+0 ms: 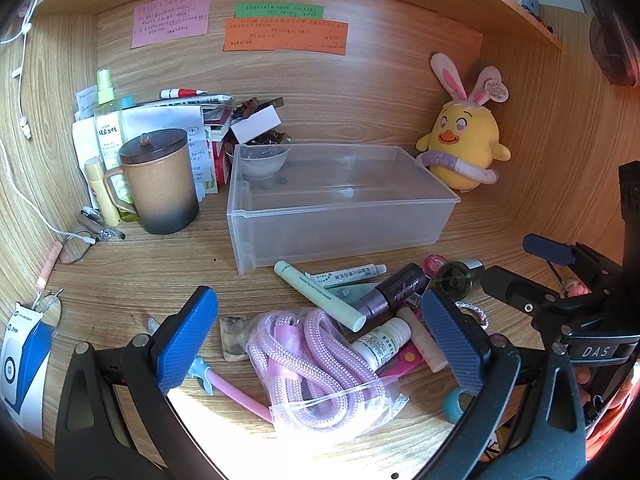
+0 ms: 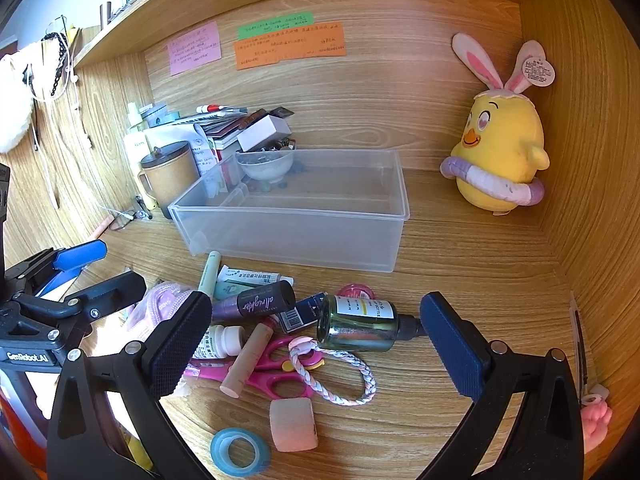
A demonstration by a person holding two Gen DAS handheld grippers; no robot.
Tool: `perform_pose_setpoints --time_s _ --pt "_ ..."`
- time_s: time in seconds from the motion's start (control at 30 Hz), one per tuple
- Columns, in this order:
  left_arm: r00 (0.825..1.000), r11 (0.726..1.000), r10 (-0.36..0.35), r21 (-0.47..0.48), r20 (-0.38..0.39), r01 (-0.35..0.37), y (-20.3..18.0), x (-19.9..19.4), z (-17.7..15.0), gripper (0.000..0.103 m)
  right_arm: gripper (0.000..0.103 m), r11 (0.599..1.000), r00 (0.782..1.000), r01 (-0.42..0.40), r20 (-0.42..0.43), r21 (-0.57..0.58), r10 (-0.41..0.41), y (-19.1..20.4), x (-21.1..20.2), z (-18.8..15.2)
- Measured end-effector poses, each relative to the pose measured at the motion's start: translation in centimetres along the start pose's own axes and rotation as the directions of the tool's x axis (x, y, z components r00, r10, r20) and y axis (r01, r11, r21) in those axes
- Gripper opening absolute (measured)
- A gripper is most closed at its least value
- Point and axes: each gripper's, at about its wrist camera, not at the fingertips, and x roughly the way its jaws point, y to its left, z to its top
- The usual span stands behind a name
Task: Organize objects
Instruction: 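Grasp the pink toothbrush with the left tool while the right tool grasps the green glass bottle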
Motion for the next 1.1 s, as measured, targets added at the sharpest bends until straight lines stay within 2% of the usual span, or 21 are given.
perform_pose_setpoints --time_s 0.37,0.43,0.5,0.63,0.8,0.93,1.1 --pt "1.0 0.999 -0.001 -0.04 -0.004 0.0 1.4 0.2 -0.5 0.103 0.103 1.0 1.0 -0.002 -0.003 -0.006 0.002 -0.3 0.2 -0.2" --pt "1.0 0.999 0.013 -0.05 -0.004 -0.013 2.0 0.1 -0.7 0.099 0.103 1.0 1.0 0.009 0.001 -0.014 -0.009 -0.4 0.2 -0.4" --pt "0.999 0.998 0.026 -0.06 -0.02 -0.027 2.8 0.2 -0.8 0.085 0.103 0.999 1.0 0.024 0.004 -0.023 -0.024 -0.5 0.2 -0.5" --pt "0.996 0.991 0.071 -0.107 -0.05 -0.076 5.2 0.4 -1.3 0.082 0.103 0.998 0.999 0.052 0.005 -0.028 -0.052 -1.0 0.4 -0.8" --pt "0.987 0.98 0.119 -0.147 -0.106 -0.134 8.2 1.1 -2.0 0.072 0.102 0.998 0.998 0.061 -0.01 -0.014 -0.062 -2.0 0.9 -1.0" --pt "0.973 0.972 0.152 -0.152 -0.172 -0.179 10.0 1.9 -3.0 0.065 0.098 0.998 0.997 0.063 -0.035 -0.007 -0.063 -2.5 1.6 -1.2" --pt "0.962 0.962 0.125 -0.207 -0.242 -0.177 11.8 3.0 -4.2 0.064 0.095 0.998 0.996 0.057 -0.065 -0.016 -0.058 -2.4 2.9 -1.4"
